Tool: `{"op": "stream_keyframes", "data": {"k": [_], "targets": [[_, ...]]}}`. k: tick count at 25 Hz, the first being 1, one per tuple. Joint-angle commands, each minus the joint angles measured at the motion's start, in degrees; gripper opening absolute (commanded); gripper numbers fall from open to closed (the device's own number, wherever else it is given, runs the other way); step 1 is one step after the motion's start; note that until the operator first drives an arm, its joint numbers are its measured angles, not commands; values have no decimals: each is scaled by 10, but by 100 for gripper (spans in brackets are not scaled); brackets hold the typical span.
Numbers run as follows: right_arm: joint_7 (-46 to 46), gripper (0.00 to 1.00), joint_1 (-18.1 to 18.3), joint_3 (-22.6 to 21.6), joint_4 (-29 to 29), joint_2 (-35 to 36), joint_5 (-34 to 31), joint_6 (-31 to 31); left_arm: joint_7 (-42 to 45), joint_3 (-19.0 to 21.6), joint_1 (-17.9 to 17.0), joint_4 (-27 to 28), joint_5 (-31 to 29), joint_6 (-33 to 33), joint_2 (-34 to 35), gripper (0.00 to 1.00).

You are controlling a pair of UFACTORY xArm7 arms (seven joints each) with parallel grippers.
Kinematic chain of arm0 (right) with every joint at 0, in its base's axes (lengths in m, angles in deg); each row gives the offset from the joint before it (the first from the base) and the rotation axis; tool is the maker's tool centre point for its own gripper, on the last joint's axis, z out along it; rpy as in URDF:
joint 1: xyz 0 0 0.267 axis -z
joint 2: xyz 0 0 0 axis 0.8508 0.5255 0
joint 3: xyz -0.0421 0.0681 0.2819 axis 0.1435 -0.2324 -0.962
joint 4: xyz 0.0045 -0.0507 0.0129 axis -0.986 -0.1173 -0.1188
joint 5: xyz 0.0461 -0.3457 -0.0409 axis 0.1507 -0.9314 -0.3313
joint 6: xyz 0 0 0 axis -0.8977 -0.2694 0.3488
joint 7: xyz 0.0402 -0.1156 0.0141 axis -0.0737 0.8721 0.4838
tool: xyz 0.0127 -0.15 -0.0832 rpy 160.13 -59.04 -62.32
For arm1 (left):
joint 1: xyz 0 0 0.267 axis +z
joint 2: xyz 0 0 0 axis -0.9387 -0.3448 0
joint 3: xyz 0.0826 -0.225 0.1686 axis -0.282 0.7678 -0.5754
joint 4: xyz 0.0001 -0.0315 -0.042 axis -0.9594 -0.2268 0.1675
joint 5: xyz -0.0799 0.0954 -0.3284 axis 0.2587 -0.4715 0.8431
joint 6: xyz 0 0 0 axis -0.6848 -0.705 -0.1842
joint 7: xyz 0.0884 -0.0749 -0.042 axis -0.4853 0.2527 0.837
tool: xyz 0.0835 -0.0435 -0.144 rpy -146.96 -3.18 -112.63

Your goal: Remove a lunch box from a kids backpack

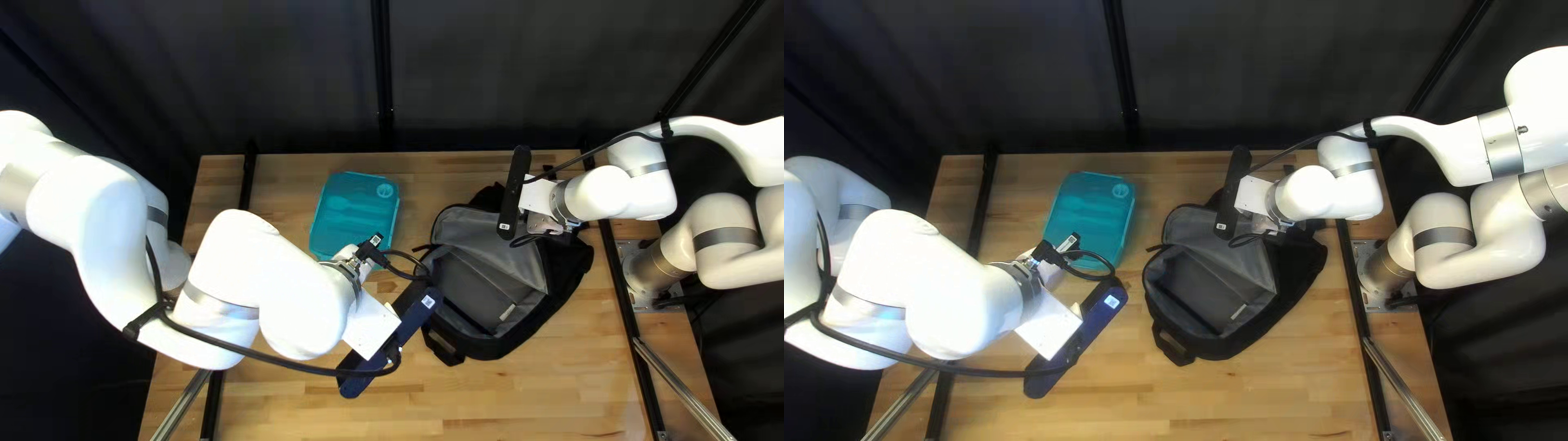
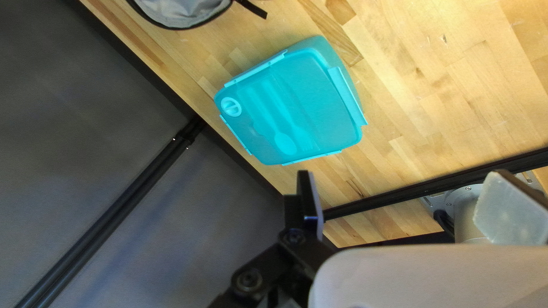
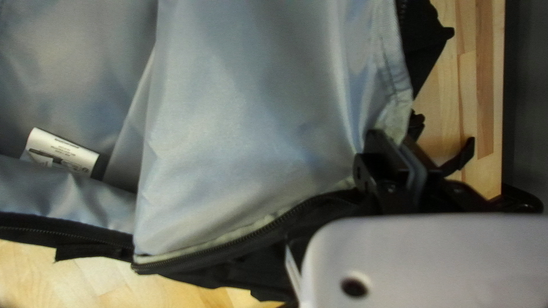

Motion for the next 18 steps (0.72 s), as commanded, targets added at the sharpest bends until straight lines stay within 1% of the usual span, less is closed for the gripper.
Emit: {"op": "stream_keyframes", "data": {"k": [1,2,3,4,5,6,10,11,13,16,18], "targets": [[0,0,0,0,0,0,0,0,0,0,0,0,0,0,0,100],[0,0,0,0,0,0,0,0,0,0,0,0,0,0,0,100],[0,4,0,0,0,0,0,0,0,0,0,0,0,0,0,100],[0,63,0,0,0,0,0,0,0,0,0,0,0,0,0,100],[0,89,0,0,0,0,0,0,0,0,0,0,0,0,0,100],[0,100,0,0,0,0,0,0,0,0,0,0,0,0,0,100],[0,100,0,0,0,0,0,0,0,0,0,0,0,0,0,100],[-4,100,-5,-8,-7,-5,-3,0,0,0,0,0,0,0,0,100],[-3,100,-9,-10,-8,-15,2,-6,0,0,0,0,0,0,0,100],[-14,100,-12,-11,-1,-18,13,-13,0,0,0,0,0,0,0,100],[-26,100,-20,-11,13,-8,33,-4,0,0,0,0,0,0,0,100]]}}
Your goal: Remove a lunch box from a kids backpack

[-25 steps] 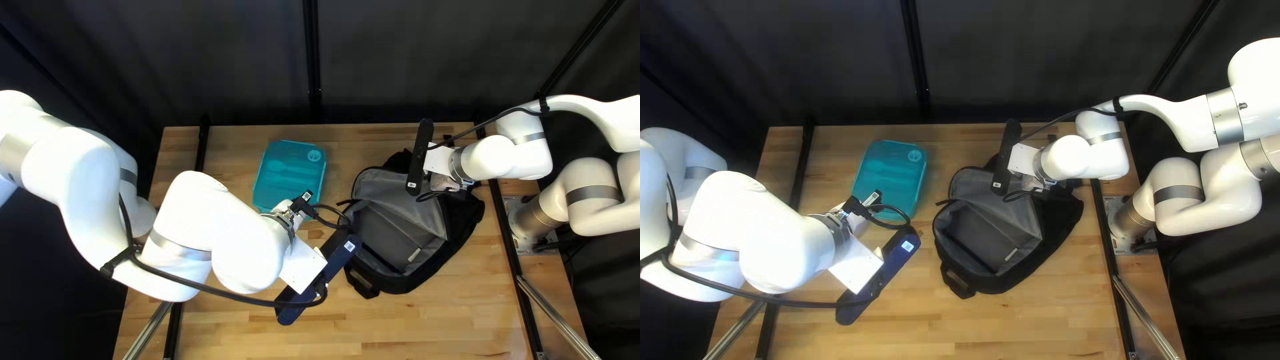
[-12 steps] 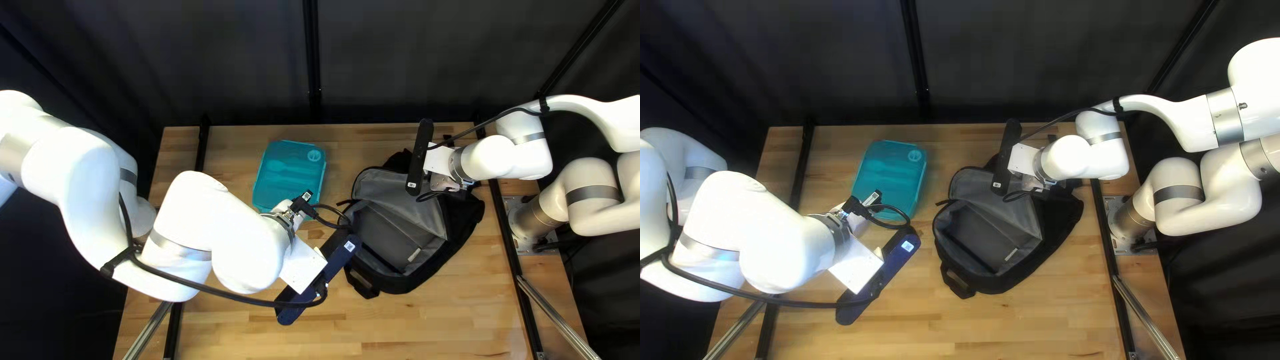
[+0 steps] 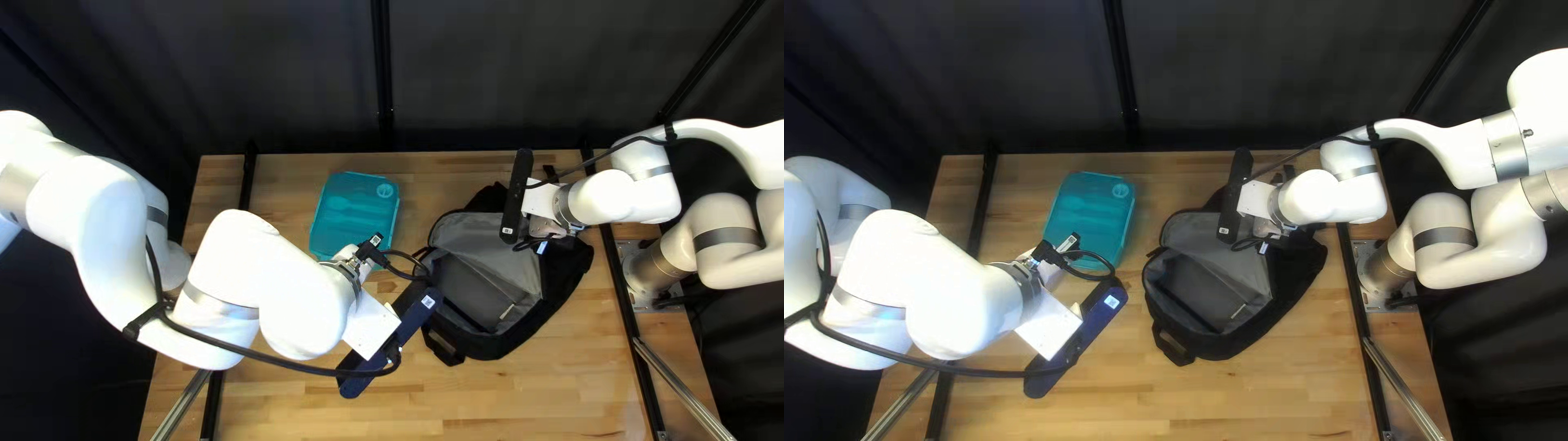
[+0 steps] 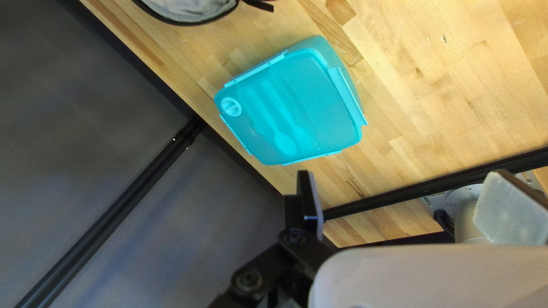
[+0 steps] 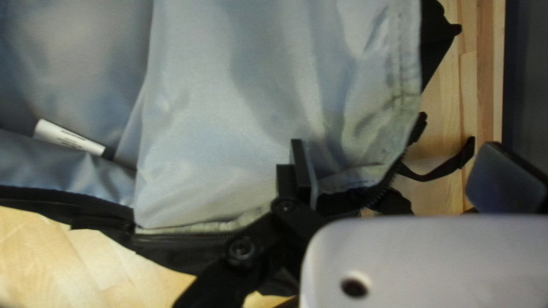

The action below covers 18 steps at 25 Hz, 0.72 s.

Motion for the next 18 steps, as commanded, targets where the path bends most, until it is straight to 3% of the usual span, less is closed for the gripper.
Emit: {"op": "stream_keyframes", "data": {"k": [1,5,8,18], "targets": [[-22,100,-15,-6,27,20,32,7,0,0,0,0,0,0,0,100],[-40,100,-38,-26,97,72,63,-10,0,0,0,0,0,0,0,100],[-37,100,-42,-29,114,75,68,-22,0,0,0,0,0,0,0,100],[-43,100,-62,-44,138,-37,99,-144,0,0,0,0,0,0,0,100]]}}
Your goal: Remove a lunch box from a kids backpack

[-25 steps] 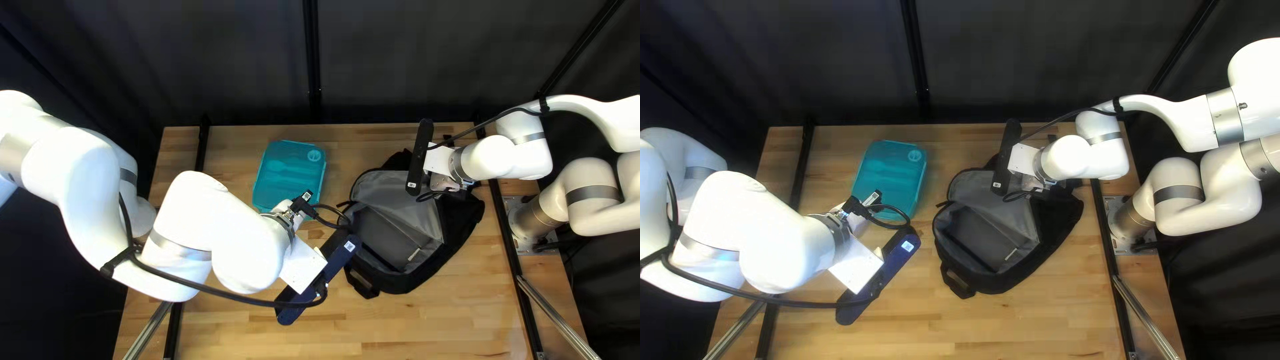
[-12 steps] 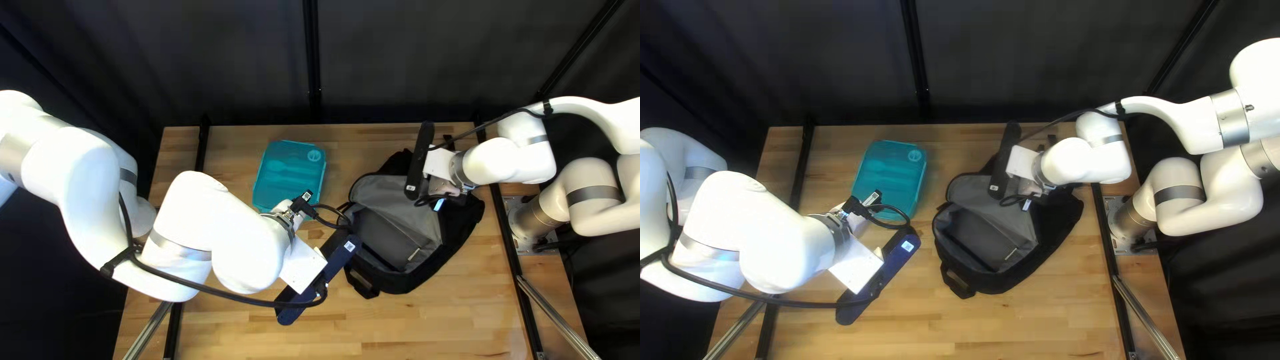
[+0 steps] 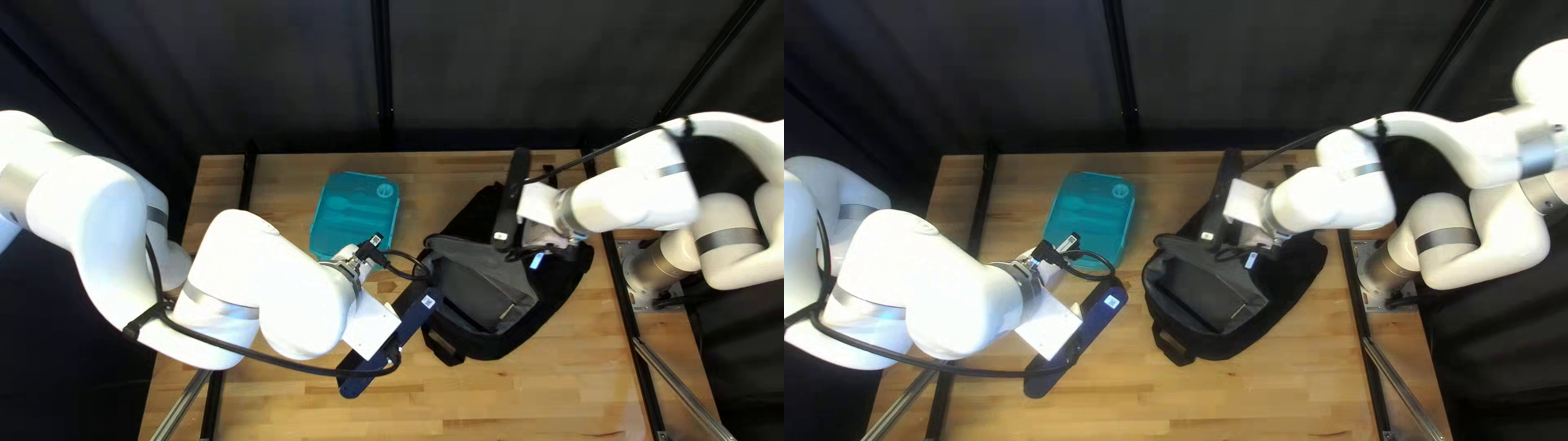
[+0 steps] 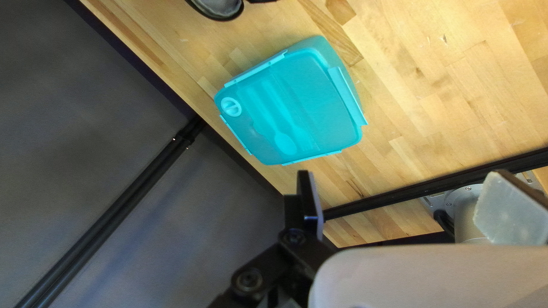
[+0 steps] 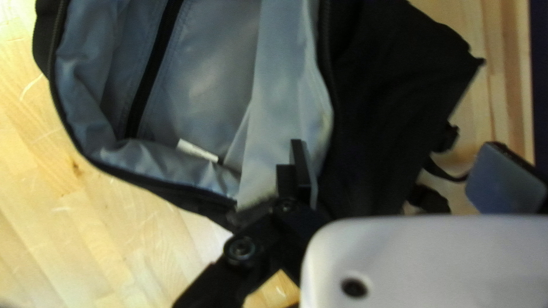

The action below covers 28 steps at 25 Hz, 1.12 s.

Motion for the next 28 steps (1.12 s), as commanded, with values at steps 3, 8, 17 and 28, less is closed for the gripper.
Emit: {"op": "stream_keyframes", "data": {"k": [3,8,17,28], "targets": [[-16,100,-10,-17,27,-36,16,-54,0,0,0,0,0,0,0,100],[-6,100,-5,-10,26,-42,9,-59,0,0,0,0,0,0,0,100],[22,100,6,-1,20,-34,-20,-67,0,0,0,0,0,0,0,100],[22,100,6,-1,20,-34,-20,-67,0,0,0,0,0,0,0,100]]}}
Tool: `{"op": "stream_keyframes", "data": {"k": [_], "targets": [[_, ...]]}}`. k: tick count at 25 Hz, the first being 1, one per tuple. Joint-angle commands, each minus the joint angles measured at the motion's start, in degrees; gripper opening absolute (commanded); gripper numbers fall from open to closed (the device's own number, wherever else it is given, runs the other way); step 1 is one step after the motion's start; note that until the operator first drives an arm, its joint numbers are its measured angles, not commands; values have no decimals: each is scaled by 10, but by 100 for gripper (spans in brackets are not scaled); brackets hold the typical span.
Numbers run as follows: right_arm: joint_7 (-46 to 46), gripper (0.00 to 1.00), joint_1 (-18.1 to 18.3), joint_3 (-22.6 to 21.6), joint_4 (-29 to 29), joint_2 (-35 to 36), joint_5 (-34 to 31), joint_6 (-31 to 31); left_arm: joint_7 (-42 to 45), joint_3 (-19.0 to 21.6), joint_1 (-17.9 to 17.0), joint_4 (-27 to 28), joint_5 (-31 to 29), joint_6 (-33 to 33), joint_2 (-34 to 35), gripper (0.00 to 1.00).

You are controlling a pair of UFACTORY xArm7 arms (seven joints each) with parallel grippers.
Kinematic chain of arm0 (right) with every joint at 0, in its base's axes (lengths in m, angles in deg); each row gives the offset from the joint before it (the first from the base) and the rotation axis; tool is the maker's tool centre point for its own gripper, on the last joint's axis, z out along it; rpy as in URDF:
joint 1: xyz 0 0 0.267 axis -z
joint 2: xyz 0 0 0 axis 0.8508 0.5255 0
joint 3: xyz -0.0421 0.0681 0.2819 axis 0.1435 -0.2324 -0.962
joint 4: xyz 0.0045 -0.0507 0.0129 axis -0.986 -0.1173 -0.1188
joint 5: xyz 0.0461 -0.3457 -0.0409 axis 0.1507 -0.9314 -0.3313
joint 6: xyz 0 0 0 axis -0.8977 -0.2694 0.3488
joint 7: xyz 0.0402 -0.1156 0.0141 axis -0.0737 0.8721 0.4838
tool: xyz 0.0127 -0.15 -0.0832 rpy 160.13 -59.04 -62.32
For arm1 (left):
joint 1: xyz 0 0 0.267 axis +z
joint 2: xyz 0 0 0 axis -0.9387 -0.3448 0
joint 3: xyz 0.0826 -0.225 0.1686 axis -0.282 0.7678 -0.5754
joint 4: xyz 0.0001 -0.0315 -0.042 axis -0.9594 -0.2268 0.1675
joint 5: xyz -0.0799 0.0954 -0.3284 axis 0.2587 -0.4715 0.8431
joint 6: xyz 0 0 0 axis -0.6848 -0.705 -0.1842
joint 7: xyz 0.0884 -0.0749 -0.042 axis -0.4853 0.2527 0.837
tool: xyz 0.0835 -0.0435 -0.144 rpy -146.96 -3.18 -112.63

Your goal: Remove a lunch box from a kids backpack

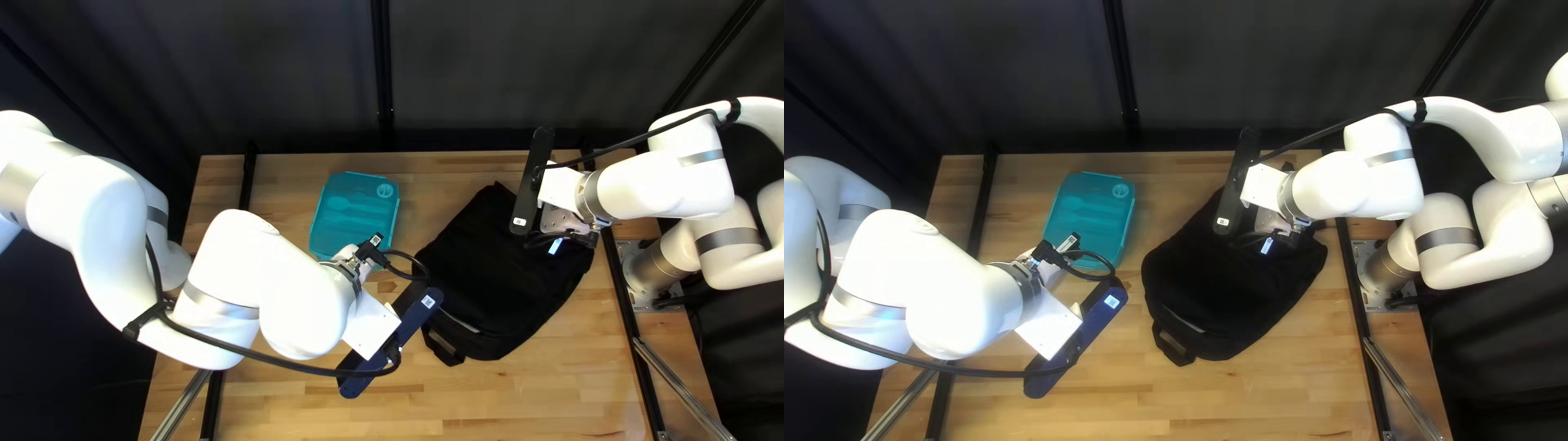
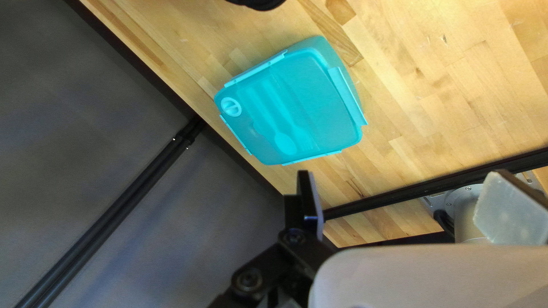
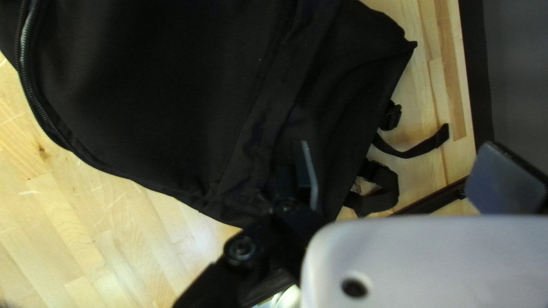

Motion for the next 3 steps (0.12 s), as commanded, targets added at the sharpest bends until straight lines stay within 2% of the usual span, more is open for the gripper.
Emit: {"op": "stream_keyframes", "data": {"k": [1,3], "targets": [[0,100,0,0,0,0,0,0,0,0,0,0,0,0,0,100],[0,100,0,0,0,0,0,0,0,0,0,0,0,0,0,100]]}}
